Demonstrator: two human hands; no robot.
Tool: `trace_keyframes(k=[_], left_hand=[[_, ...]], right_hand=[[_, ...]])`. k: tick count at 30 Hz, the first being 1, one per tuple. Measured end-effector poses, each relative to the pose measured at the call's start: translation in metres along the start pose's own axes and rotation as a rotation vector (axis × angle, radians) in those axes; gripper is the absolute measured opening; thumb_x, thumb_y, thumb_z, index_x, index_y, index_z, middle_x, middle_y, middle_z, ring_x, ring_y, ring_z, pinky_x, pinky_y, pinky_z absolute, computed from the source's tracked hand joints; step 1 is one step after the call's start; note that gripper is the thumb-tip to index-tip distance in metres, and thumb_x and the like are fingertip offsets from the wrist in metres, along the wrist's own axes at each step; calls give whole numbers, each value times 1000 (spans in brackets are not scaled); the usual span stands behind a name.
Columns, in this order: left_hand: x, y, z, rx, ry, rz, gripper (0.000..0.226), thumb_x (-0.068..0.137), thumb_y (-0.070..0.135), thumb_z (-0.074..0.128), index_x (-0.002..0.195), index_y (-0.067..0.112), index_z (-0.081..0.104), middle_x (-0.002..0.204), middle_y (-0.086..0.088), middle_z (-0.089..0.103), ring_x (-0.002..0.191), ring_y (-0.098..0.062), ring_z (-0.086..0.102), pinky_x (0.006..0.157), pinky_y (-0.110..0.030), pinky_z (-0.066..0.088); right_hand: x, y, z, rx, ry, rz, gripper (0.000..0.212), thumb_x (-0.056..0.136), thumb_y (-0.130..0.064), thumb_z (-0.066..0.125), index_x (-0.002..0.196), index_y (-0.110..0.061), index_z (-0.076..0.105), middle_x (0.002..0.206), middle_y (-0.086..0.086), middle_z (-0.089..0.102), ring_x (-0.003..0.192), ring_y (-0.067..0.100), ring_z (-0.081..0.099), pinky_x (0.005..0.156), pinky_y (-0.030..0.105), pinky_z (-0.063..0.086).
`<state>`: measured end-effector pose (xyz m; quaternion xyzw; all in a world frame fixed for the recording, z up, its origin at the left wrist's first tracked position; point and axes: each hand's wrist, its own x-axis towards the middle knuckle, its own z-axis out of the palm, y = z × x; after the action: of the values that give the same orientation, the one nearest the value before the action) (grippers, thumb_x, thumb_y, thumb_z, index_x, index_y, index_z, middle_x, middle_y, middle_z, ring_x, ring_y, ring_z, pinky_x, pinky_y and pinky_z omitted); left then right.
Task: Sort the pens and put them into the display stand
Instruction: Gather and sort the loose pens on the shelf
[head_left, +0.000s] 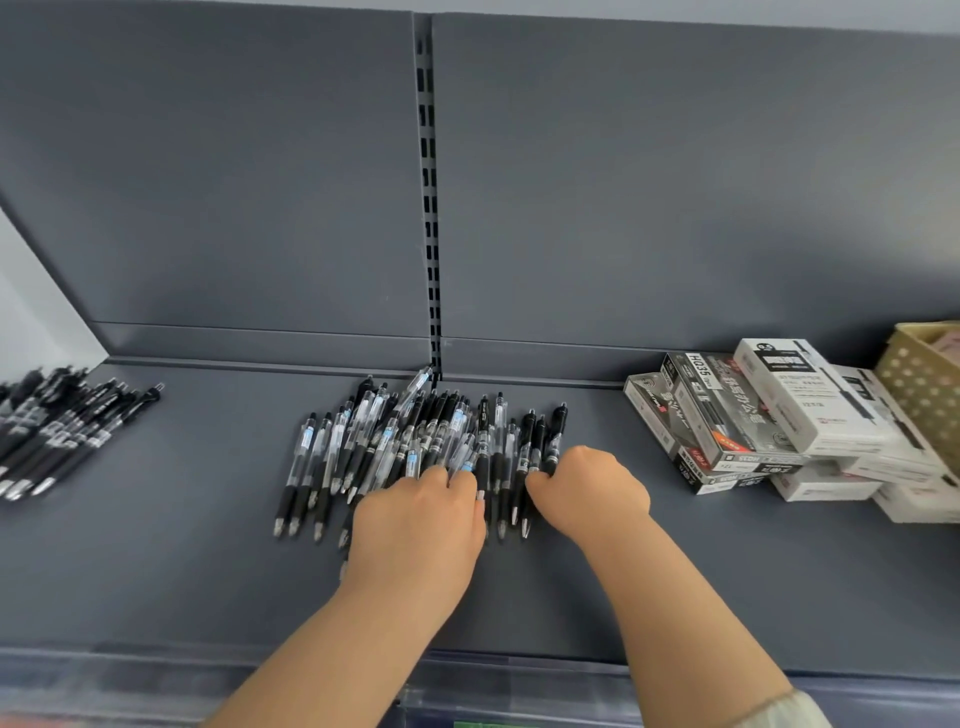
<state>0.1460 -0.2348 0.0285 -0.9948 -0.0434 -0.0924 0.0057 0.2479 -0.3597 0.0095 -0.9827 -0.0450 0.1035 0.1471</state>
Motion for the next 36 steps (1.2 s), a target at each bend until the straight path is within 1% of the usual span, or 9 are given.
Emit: trace_keyframes(k=[4, 9, 12, 21, 24, 27, 30, 33, 36], left_hand=[[8, 11, 10, -13, 13, 49, 20, 81, 38, 67, 75, 21, 59, 66, 5, 56, 52, -16, 57, 45, -23, 25], [21, 39, 22, 59, -56, 68, 28, 100, 36, 30, 109, 18, 49, 104, 0, 55, 93, -23, 59, 51, -25, 23], [30, 50, 30, 93, -120, 58, 21, 98, 29, 39, 111, 16, 50, 105, -2, 56, 92, -24, 59, 46, -27, 11], [46, 58, 33, 183, -236, -6, 20, 94, 18, 49, 113, 11, 51, 103, 0, 60, 93, -22, 61, 47, -26, 10], [49, 57, 33, 203, -262, 14, 14, 93, 17, 52, 106, 15, 56, 71, 4, 46, 71, -19, 51, 46, -26, 11], [51, 58, 33, 208, -275, 47, 8, 93, 19, 52, 98, 18, 59, 61, 4, 29, 63, -16, 40, 47, -25, 12], [51, 57, 30, 145, -246, 58, 13, 94, 22, 48, 86, 16, 56, 70, 5, 47, 68, -18, 50, 48, -24, 13], [46, 52, 24, 85, -182, 19, 20, 94, 28, 44, 102, 13, 57, 100, 0, 62, 92, -22, 60, 47, -24, 12], [38, 37, 17, 45, -85, -16, 25, 92, 37, 49, 94, 14, 59, 94, 0, 64, 84, -19, 61, 46, -25, 10]], right_hand=[[-11, 9, -7, -12, 1, -13, 30, 83, -31, 48, 61, -13, 39, 63, -1, 45, 52, 14, 39, 49, 19, 30], [-34, 28, -13, -65, -5, -32, 32, 86, -33, 47, 62, -15, 36, 64, -3, 43, 60, 19, 45, 52, 22, 32], [-42, 36, -11, -67, -4, -43, 34, 87, -35, 46, 62, -15, 35, 64, -4, 42, 64, 21, 46, 53, 24, 33], [-34, 43, -2, -44, 34, -82, 36, 88, -40, 45, 62, -17, 35, 64, -4, 41, 62, 22, 45, 52, 23, 32], [-30, 44, -3, -11, 11, -69, 34, 86, -36, 47, 62, -15, 36, 63, -2, 42, 54, 18, 40, 49, 21, 29], [-27, 44, -4, 25, -2, -55, 32, 84, -36, 48, 61, -15, 37, 63, -2, 42, 54, 19, 39, 50, 21, 30], [-27, 40, -4, 59, 17, -59, 34, 86, -37, 46, 61, -16, 35, 63, -2, 41, 56, 20, 38, 50, 23, 30], [-27, 33, -6, 82, 62, -71, 31, 86, -37, 45, 65, -15, 39, 66, -2, 45, 59, 21, 41, 48, 23, 29], [-30, 20, -9, 104, 107, -96, 29, 87, -36, 45, 69, -14, 43, 68, -1, 49, 62, 21, 44, 50, 24, 32]])
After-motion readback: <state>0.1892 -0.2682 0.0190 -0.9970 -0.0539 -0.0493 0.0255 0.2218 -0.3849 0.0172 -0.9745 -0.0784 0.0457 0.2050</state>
